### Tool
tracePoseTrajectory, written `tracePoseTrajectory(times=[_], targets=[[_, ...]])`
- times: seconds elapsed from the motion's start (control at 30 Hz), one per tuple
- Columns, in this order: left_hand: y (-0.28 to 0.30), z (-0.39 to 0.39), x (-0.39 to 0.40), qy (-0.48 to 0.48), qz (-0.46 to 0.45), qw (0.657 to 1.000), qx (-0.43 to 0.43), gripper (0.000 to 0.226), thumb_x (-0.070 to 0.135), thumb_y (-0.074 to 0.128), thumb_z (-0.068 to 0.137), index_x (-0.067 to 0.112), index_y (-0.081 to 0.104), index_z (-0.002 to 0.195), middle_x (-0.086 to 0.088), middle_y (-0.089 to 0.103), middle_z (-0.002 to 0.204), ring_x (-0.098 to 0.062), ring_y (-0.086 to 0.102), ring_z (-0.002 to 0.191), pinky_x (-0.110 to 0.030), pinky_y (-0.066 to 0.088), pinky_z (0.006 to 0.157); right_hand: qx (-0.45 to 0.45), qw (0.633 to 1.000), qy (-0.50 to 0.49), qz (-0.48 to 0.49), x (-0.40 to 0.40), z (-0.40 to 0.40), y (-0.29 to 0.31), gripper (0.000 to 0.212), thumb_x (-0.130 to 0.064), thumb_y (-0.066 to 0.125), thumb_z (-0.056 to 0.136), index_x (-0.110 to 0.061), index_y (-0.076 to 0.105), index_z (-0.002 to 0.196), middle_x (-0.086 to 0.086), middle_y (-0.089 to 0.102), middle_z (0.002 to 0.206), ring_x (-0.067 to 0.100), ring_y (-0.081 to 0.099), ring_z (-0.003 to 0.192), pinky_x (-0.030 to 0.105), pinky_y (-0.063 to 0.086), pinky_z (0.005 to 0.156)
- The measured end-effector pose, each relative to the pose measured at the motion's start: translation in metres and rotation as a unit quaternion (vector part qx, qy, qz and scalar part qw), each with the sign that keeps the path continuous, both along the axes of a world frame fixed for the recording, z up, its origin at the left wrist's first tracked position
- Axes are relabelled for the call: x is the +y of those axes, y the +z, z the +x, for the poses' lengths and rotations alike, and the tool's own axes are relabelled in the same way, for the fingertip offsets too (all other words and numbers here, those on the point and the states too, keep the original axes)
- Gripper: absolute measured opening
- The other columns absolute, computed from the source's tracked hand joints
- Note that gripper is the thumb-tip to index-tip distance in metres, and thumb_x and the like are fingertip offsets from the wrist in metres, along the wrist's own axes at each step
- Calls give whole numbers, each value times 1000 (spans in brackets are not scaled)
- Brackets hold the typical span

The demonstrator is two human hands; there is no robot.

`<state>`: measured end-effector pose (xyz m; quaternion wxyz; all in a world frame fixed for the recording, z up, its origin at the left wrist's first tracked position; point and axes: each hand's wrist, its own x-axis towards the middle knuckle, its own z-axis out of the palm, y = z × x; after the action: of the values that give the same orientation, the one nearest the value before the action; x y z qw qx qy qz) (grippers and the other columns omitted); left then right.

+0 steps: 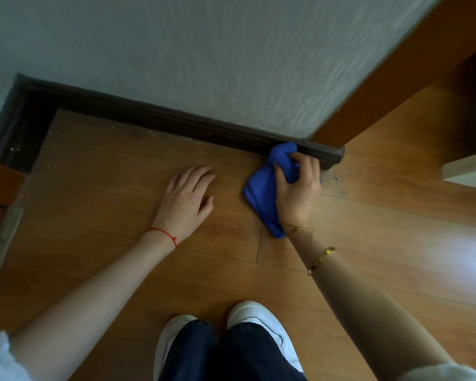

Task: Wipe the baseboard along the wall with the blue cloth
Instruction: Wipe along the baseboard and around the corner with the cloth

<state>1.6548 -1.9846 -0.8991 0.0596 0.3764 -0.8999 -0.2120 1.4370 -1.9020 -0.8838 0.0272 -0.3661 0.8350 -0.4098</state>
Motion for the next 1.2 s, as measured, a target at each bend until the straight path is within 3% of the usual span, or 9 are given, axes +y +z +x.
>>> tracePoseTrajectory(times=[0.23,0.33,0.43,0.5,0.63,0.77,0.87,1.0,1.2], targets=[[0,-1,0,-2,-13,1000,-1,48,26,56,97,15,51,143,-5,45,151,-23,36,143,-48,28,119,0,992,-126,-19,41,-39,3,26,-7,69,82,-6,64,108,10,61,100,16,56,85,1,33,73],[-1,-1,1,-1,-15,1000,1,47,25,55,97,15,51,143,-5,45,150,-23,35,143,-46,26,120,4,994,-107,7,39,-38,2,26,-8,70,83,-5,63,108,11,60,102,17,55,86,2,34,75],[-3,-1,2,0,-15,1000,-1,47,25,54,97,15,50,143,-6,45,151,-23,35,144,-46,23,121,6,1000,-26,16,12,-12,1,28,-11,72,83,-7,62,109,8,60,107,17,57,96,14,42,82],[-3,0,1,-3,-16,1000,-3,48,25,54,97,15,49,144,-6,44,151,-23,35,144,-45,21,121,-3,1000,-6,8,0,0,0,29,-12,72,83,-9,63,110,6,60,109,13,55,99,9,39,83],[-1,2,-1,-7,-12,1000,-3,48,26,54,98,15,49,145,-6,43,153,-23,34,145,-48,24,121,-5,997,-75,-13,15,-14,-3,27,-11,71,83,-8,64,109,7,62,105,14,57,91,1,35,77],[-3,11,1,13,-8,1000,12,47,25,56,98,13,51,143,-7,45,152,-24,33,145,-49,28,119,0,993,-114,3,18,-18,-3,25,-12,71,82,-4,65,105,11,62,96,18,56,80,5,33,69],[-4,23,1,30,-11,999,17,46,26,55,98,13,52,142,-8,46,151,-25,33,145,-46,27,118,-7,996,-90,0,-1,0,-6,25,-11,73,79,-3,66,101,10,63,96,22,59,86,12,35,74],[-6,39,-5,45,-25,999,7,46,32,46,101,13,51,142,-9,44,151,-26,33,145,-44,23,118,-2,1000,-29,0,-19,20,-9,26,-9,75,78,-5,66,103,7,63,100,19,60,93,10,36,81],[-10,49,-11,82,-26,996,-9,56,41,39,97,13,47,146,-11,38,155,-30,31,145,-49,22,119,7,999,44,-6,-43,41,-8,25,-12,76,79,-7,68,102,4,64,101,15,61,92,8,38,79]])
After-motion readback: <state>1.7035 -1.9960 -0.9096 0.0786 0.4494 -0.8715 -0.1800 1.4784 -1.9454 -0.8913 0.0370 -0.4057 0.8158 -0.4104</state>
